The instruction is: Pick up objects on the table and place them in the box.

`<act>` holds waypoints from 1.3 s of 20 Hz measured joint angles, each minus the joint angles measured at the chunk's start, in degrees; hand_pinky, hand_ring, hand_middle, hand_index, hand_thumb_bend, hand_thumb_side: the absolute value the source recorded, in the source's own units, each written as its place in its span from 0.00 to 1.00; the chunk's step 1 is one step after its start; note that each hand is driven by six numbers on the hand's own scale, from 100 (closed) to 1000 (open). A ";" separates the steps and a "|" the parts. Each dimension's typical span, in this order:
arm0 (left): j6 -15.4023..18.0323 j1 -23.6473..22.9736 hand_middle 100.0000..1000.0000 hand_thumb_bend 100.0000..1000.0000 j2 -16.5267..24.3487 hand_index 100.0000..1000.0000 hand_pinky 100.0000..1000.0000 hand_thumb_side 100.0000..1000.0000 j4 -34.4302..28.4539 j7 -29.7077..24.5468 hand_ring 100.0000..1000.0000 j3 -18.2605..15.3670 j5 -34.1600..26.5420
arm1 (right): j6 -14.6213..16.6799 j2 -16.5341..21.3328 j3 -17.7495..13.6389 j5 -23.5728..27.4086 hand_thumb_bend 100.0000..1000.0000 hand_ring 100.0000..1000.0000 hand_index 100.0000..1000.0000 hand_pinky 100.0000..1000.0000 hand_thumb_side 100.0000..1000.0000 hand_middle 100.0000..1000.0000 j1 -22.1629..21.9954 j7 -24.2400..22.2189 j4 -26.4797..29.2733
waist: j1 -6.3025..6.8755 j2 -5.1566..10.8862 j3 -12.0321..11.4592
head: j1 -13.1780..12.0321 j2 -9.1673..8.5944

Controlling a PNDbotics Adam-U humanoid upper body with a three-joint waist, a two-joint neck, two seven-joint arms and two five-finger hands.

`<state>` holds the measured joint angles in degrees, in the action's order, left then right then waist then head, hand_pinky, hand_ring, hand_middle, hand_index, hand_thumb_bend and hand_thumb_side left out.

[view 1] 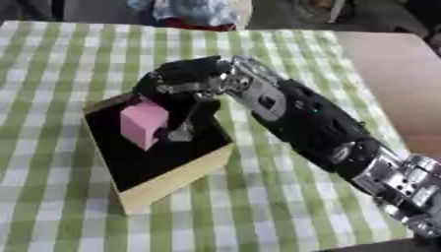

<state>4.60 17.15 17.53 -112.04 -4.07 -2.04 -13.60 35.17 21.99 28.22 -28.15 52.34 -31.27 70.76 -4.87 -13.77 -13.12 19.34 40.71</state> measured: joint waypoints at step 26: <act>-0.07 -0.65 0.81 0.14 0.01 0.77 0.93 0.95 0.02 0.53 0.73 -0.28 0.47 | 4.26 3.88 -0.24 -9.13 0.24 0.84 0.99 0.77 0.75 0.90 -0.29 4.26 8.69 | -0.32 0.04 1.91 | -1.15 0.00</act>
<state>4.53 16.51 17.54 -112.03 -3.54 -2.32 -13.13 39.43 25.87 27.97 -37.28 52.05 -27.01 79.45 -5.19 -13.73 -11.21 18.19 40.72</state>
